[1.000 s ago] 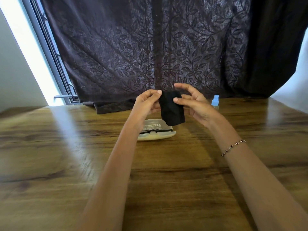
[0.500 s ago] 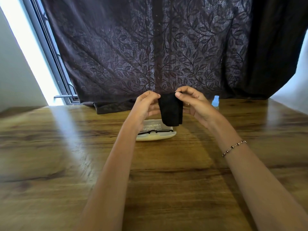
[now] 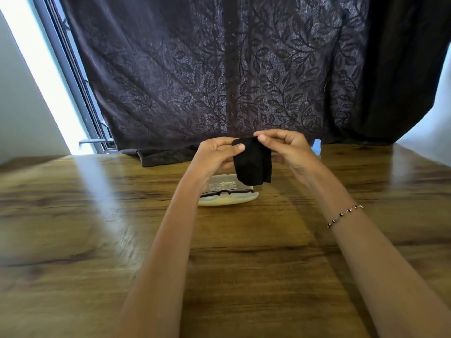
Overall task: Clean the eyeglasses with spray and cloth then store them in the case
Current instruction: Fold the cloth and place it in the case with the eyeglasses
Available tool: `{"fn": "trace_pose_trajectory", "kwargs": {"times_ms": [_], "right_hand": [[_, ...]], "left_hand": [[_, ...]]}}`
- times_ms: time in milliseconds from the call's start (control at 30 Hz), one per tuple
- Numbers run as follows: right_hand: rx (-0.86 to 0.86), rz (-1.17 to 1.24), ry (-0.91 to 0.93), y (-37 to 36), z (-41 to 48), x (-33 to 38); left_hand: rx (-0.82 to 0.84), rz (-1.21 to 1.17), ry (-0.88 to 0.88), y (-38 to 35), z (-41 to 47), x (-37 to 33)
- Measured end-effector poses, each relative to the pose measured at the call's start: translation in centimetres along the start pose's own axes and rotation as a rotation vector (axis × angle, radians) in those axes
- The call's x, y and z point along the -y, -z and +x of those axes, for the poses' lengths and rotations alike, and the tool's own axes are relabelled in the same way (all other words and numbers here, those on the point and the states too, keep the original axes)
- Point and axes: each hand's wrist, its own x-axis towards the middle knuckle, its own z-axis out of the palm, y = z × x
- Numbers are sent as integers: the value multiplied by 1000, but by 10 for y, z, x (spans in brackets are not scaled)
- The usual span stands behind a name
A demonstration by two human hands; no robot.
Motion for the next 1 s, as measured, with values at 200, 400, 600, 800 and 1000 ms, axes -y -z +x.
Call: {"fn": "trace_pose_trajectory", "kwargs": {"times_ms": [200, 400, 600, 800, 1000], "right_hand": [[48, -36, -24, 7, -2, 3], [42, -67, 4, 5, -1, 0], [58, -129, 53, 3, 0, -3], [56, -47, 27, 1, 0, -3], [-12, -63, 93, -1, 2, -6]], "left_hand": [[-41, 65, -22, 3, 0, -2], [-34, 75, -23, 4, 0, -2], [-30, 69, -11, 4, 0, 0], [-121, 11, -22, 5, 2, 1], [-141, 43, -30, 6, 3, 3]]}}
